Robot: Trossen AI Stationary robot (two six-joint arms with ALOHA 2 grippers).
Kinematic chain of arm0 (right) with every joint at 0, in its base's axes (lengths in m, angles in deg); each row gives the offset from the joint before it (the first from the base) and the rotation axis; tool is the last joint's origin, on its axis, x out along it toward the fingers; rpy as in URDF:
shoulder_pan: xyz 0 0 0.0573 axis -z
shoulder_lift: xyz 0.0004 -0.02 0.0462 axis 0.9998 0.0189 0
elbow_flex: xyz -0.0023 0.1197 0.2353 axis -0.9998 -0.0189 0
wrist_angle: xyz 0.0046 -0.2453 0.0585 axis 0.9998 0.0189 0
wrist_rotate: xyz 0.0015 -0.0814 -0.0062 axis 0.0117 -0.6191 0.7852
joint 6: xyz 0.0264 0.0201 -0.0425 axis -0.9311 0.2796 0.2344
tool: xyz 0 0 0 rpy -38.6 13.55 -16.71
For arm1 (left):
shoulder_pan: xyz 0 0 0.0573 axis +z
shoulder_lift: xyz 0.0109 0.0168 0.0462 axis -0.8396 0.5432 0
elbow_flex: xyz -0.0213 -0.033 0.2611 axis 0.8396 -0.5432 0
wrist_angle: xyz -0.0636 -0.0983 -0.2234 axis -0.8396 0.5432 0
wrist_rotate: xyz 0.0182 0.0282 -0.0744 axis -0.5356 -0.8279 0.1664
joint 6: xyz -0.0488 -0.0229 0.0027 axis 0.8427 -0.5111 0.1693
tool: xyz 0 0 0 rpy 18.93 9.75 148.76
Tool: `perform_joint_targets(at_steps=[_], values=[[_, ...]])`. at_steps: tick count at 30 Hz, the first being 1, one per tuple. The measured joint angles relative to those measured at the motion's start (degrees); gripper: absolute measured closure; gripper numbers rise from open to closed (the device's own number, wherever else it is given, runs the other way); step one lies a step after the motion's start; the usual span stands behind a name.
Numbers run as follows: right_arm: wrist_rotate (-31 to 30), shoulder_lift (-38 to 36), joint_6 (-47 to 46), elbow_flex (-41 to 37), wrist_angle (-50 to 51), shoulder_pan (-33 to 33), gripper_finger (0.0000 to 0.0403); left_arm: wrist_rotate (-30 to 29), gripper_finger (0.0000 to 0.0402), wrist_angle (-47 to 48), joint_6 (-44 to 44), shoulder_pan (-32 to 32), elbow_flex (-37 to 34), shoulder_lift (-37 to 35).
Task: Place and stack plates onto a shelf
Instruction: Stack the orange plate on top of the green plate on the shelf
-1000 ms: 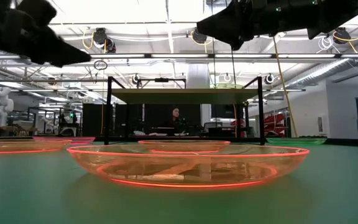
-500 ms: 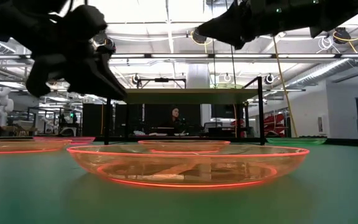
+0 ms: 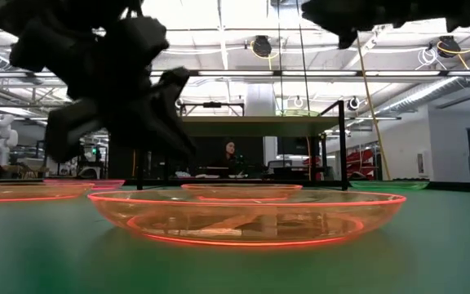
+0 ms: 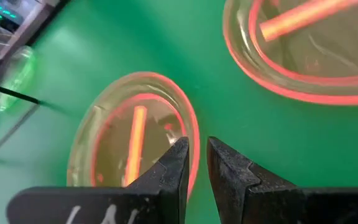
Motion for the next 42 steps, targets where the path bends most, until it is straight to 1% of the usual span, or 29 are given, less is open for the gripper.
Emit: perform_joint_targets(at_steps=[5, 10, 12, 32, 42], values=[[-0.11, -3.05, 0.60, -5.62, -9.99, -0.05, 0.0310, -0.05, 0.0337, -0.33, -1.13, 0.00, 1.03, 2.76], [-0.13, -3.96, 0.99, -10.41, -19.13, -0.05, 0.0310, -0.11, 0.0337, -1.94, -1.57, 0.20, 1.23, 2.98], [-0.13, -3.95, 0.99, -11.15, -21.95, 0.00, 0.0310, -0.08, 0.0337, -1.89, -1.57, 0.38, 1.21, 2.98], [-0.13, -4.07, 0.61, -11.73, -22.83, 0.00, 0.0310, 0.46, 0.0337, -2.22, -1.96, 1.65, 1.10, 5.51], [-0.11, -4.07, 0.57, -11.73, -22.81, 0.00, 0.0310, 0.45, 0.0337, -1.47, 0.00, 3.13, 1.12, 5.51]])
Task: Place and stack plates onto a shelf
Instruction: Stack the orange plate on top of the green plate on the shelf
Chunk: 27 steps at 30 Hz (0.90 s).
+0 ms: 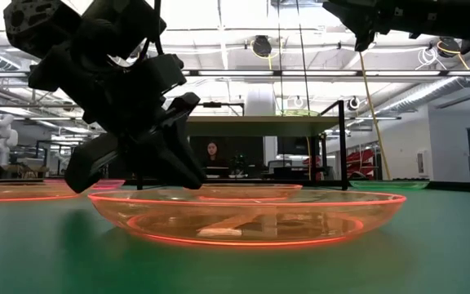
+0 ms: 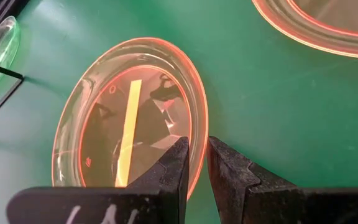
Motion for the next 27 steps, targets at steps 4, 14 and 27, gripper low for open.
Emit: perform_joint_targets(at_steps=[4, 14, 27], values=[[0.00, 0.00, 0.00, 0.02, 0.00, 0.00, 0.0310, 0.01, 0.0337, 0.23, 0.00, 0.00, 0.00, 0.00], [0.00, 0.00, -0.46, 0.02, 0.00, 0.00, 0.0310, 0.00, 0.0337, 0.30, 0.29, 0.25, 0.00, 0.00], [0.00, 0.02, -1.14, 0.04, 0.02, 0.00, 0.0310, -0.25, 0.0337, -0.20, 1.71, 1.24, 0.14, 2.49]])
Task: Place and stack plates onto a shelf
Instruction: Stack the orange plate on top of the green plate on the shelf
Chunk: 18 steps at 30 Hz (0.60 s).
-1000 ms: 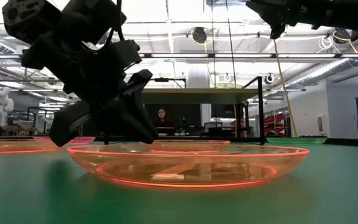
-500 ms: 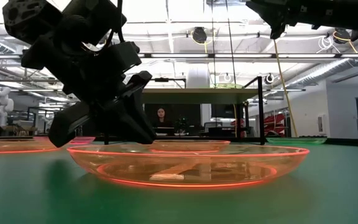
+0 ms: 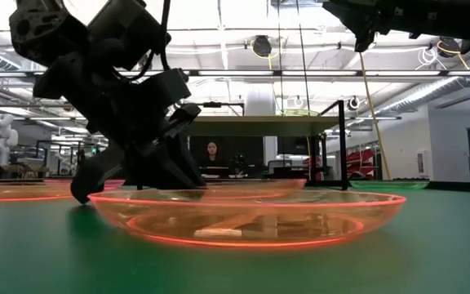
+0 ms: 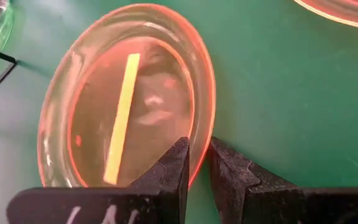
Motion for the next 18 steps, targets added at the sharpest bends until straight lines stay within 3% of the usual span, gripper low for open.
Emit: perform_joint_targets(at_steps=[7, 13, 18], values=[[0.00, 0.00, 0.00, 0.04, 0.02, 0.00, 0.0310, -0.08, 0.0338, -1.88, -0.45, 0.32, -0.01, 0.70], [0.00, 0.00, 0.00, 0.04, 0.07, 0.00, 0.0310, -0.25, 0.0390, -1.94, -0.95, 0.29, -0.01, 0.70], [0.00, 0.00, 0.01, 0.04, 0.05, -0.02, 0.0310, -1.53, 0.0395, -2.83, -1.02, 0.17, -0.13, 0.57]])
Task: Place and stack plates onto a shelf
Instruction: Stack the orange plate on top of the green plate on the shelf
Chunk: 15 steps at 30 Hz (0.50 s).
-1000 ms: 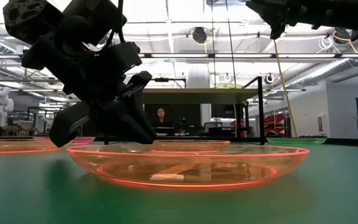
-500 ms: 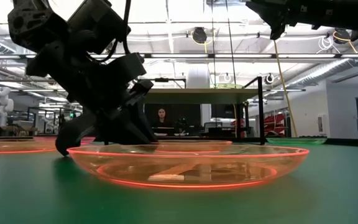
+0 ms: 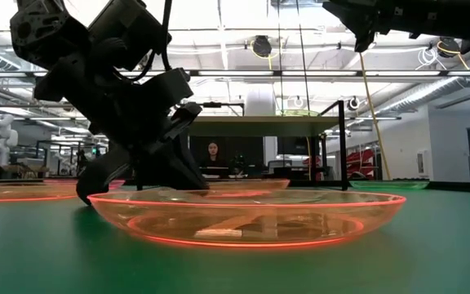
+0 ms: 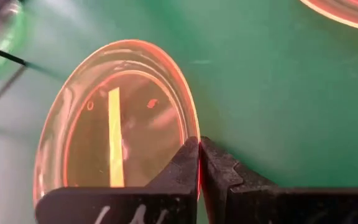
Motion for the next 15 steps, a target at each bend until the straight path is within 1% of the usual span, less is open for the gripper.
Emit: perform_joint_targets(at_steps=[4, 9, 12, 15], values=[[0.00, -0.02, 0.02, 0.00, -0.03, 0.00, 0.0310, -1.74, 0.0396, -2.56, -3.10, -0.73, -0.17, -1.81], [0.17, -0.02, -0.01, 0.00, -0.24, 0.00, 0.0310, -6.00, 0.0397, -3.69, -9.23, -2.39, 0.10, -7.51], [0.17, -0.04, -0.01, 0.00, -0.66, 0.00, 0.0310, -7.46, 0.0397, -4.09, -15.01, -1.92, -0.01, -11.34], [0.17, -0.02, -0.14, 0.00, -1.40, 0.00, 0.0310, -7.40, 0.0397, -4.59, -21.47, -0.08, 0.08, -14.93]])
